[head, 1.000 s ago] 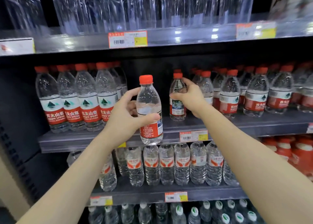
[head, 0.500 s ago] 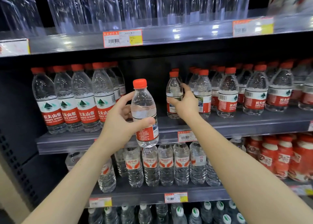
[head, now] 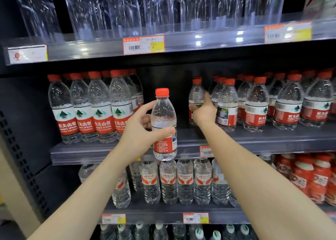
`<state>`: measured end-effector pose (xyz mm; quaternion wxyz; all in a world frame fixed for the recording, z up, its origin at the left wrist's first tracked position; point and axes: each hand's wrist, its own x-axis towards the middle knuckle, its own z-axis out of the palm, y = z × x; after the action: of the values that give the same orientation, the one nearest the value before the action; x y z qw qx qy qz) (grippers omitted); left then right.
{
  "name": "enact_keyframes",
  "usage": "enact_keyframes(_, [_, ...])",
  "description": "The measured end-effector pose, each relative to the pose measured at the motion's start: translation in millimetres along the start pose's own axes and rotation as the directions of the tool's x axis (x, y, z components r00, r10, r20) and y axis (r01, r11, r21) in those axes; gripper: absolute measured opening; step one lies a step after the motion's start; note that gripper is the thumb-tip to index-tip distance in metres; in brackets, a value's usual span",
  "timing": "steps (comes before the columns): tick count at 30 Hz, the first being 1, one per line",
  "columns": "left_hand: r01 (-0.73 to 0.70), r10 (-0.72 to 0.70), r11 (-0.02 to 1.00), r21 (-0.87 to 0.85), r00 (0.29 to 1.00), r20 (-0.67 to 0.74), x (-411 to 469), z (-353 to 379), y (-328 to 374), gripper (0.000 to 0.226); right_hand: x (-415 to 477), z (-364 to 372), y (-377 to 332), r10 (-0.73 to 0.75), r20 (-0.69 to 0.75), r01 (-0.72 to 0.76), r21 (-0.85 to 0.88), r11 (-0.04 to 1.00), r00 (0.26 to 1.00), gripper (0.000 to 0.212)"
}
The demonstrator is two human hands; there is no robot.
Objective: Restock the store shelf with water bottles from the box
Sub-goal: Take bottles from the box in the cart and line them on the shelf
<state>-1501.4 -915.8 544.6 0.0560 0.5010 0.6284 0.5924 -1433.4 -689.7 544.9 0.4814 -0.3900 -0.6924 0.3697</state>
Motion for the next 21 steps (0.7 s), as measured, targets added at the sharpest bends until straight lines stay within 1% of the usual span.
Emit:
enact_keyframes(5, [0.005,-0.005,1.0,-0.015,1.0,0.003,5,2,-1,0.078,5,1,-3,0.058,0.029,-0.057,-0.048,0.997,0.998,0.074])
enact_keyframes(10, [-0.015,0.016,1.0,-0.017,1.0,0.006,6,4,0,0.078,-2,7,-4,0.06,0.033,-0.055,-0.135,0.989,0.998,0.09])
enact_keyframes(13, [-0.025,0.025,1.0,-0.007,1.0,0.007,10,7,0,0.079,-13,4,-11,0.123,0.046,-0.11,-0.213,0.971,0.991,0.096])
enact_keyframes(14, [-0.028,0.028,1.0,-0.011,1.0,0.009,11,8,0,0.08,-17,1,-14,0.126,0.04,-0.114,-0.233,0.966,0.991,0.094])
enact_keyframes(15, [-0.034,0.034,0.999,-0.016,0.999,0.013,14,11,1,0.08,-20,-4,-15,0.105,0.035,-0.093,-0.25,0.964,0.994,0.085])
enact_keyframes(17, [-0.042,0.042,0.999,-0.029,0.999,0.019,20,17,2,0.081,-25,-14,-16,0.031,0.046,-0.017,-0.266,0.964,0.998,0.057])
enact_keyframes(18, [-0.042,0.043,0.998,-0.037,0.999,0.021,25,20,4,0.081,-26,-21,-14,0.005,0.06,0.011,-0.257,0.966,0.998,0.047])
enact_keyframes(21, [-0.043,0.043,0.998,-0.041,0.999,0.018,40,37,6,0.086,-27,-40,-5,-0.031,0.1,0.05,-0.194,0.98,0.995,0.037])
